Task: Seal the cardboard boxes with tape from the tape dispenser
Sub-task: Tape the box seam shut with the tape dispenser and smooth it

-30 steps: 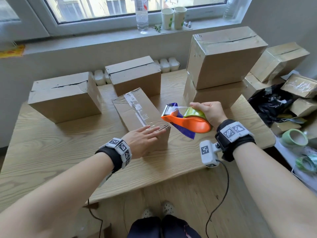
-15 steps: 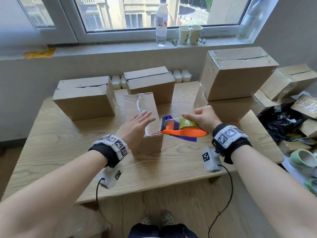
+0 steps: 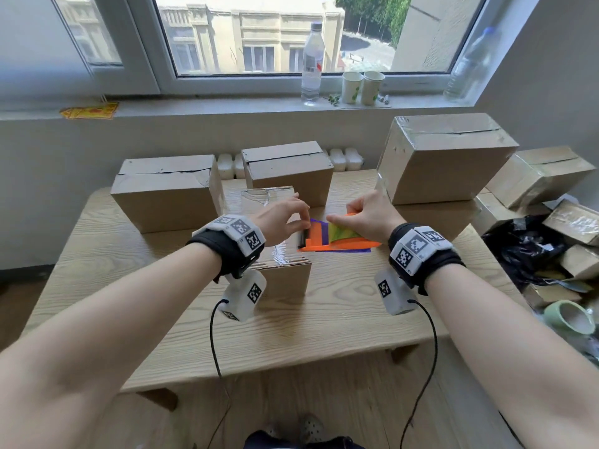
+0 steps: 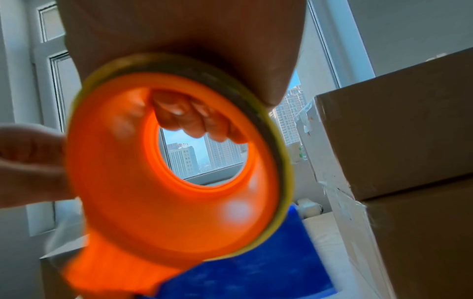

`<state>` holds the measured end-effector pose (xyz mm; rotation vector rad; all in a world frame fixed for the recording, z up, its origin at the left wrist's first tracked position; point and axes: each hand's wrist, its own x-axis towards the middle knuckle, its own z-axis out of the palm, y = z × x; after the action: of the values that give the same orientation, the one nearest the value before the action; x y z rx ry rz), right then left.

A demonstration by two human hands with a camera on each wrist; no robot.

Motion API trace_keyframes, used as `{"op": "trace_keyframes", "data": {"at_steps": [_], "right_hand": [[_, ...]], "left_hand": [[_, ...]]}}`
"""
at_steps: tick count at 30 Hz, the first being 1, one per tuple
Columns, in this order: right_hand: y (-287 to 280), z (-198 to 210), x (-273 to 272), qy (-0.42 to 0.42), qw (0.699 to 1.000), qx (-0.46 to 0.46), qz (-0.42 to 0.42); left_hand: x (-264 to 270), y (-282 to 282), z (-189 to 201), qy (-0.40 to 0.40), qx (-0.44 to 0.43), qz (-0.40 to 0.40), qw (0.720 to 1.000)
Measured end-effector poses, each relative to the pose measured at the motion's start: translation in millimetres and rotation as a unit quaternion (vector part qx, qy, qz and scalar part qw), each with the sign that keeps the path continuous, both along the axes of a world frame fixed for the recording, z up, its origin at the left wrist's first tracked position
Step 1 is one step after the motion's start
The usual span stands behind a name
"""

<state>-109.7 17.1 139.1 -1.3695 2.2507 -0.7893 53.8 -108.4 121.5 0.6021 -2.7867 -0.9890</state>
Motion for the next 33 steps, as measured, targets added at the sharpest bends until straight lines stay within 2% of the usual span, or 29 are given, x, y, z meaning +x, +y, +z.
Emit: {"op": "trace_keyframes", "data": {"at_steps": [4,8,11,16,20,25,29,33], "right_hand": [[-1,2,5,0.070,0.997,0.034,-0.003],[-1,3,7,0.053,0.997,0.047,0.010],[-2,4,6,0.024,0.998,0.052,0.027],[-1,9,6,-0.029,0.997,0.060,0.047],[-4,11,4,-0.034,0.994,0.080,0.061],[-11,10,-9,-0.015,0.992,0.109,0.056],[-4,2,-24,0.049,0.985,0.160,0.040],[5,-10,-36,0.029,0.982,0.184,0.036]], "left_hand": [[2,-3,13,-0.048,-0.018,-0.012,0.999],[14,-8,17,-0.086,0.026,0.011,0.996],[22,-6,18,-0.053,0.071,0.037,0.995],[35,-11,12,0.010,0.119,0.194,0.974],[45,-13,9,0.031,0.171,0.217,0.961],[48,-14,10,0.061,0.175,0.233,0.955],[57,-17,6,0.045,0.150,0.243,0.957],[69,-22,-7,0.016,0.153,0.264,0.952]]}}
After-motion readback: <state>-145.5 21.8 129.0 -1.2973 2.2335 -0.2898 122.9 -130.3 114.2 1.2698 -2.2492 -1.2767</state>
